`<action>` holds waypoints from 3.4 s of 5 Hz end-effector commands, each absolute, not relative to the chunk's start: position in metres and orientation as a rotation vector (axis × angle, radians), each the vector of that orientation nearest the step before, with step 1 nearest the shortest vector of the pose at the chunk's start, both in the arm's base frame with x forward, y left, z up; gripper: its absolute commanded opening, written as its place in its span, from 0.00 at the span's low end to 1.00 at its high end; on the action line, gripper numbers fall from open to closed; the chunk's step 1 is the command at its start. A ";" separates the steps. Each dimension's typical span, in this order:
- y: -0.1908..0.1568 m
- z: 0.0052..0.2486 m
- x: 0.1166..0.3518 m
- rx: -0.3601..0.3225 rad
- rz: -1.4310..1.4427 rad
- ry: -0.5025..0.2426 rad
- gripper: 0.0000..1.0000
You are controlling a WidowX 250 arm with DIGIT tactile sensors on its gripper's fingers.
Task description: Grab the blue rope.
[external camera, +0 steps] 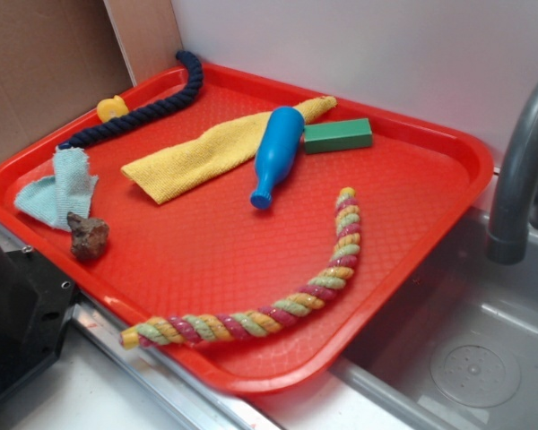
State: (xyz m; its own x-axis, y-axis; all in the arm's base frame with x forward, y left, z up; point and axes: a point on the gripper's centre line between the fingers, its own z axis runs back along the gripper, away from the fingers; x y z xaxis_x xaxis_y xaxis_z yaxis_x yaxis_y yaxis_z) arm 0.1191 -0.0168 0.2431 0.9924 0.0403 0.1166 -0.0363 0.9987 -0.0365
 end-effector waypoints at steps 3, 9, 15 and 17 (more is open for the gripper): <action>0.069 0.174 0.185 0.076 0.082 -0.157 1.00; 0.100 0.082 0.250 0.303 -0.119 -0.229 1.00; 0.130 0.020 0.301 0.182 -0.176 -0.195 1.00; 0.100 0.019 0.294 0.081 -0.220 -0.180 0.65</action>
State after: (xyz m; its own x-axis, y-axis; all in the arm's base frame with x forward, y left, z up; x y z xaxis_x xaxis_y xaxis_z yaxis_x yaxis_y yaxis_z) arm 0.2901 0.1068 0.0168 0.9686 -0.1802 0.1716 0.1677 0.9822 0.0847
